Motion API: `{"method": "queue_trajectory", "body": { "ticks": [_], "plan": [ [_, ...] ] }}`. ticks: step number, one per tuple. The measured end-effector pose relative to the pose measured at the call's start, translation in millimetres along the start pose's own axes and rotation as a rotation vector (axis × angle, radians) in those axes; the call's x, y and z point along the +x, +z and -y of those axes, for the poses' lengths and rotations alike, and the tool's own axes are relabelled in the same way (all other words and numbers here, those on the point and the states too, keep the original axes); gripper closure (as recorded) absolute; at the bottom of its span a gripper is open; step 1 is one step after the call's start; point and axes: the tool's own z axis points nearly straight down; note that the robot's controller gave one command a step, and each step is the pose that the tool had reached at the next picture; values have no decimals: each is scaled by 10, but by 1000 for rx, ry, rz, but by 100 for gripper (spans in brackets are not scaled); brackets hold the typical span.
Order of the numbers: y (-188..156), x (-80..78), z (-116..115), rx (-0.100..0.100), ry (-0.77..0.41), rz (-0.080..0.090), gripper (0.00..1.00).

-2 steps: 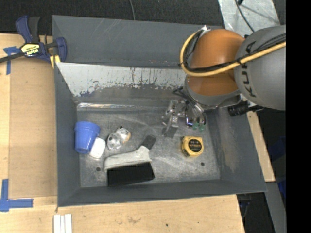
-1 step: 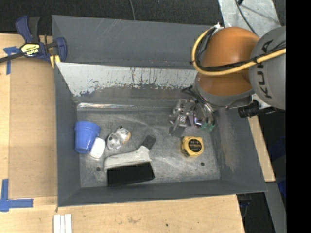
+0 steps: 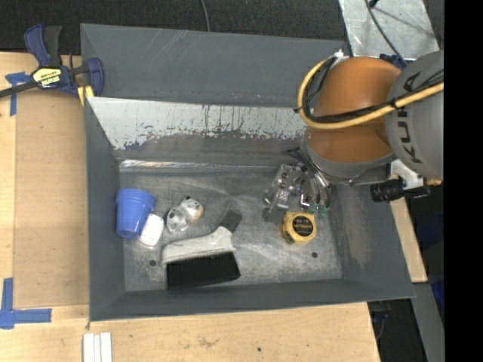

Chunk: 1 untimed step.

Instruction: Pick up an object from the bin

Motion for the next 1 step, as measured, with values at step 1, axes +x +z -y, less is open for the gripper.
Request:
{"method": "queue_trajectory", "body": {
  "ticks": [1],
  "plan": [
    [270, 90, 215, -3, -219, 5, 100]
  ]
}}
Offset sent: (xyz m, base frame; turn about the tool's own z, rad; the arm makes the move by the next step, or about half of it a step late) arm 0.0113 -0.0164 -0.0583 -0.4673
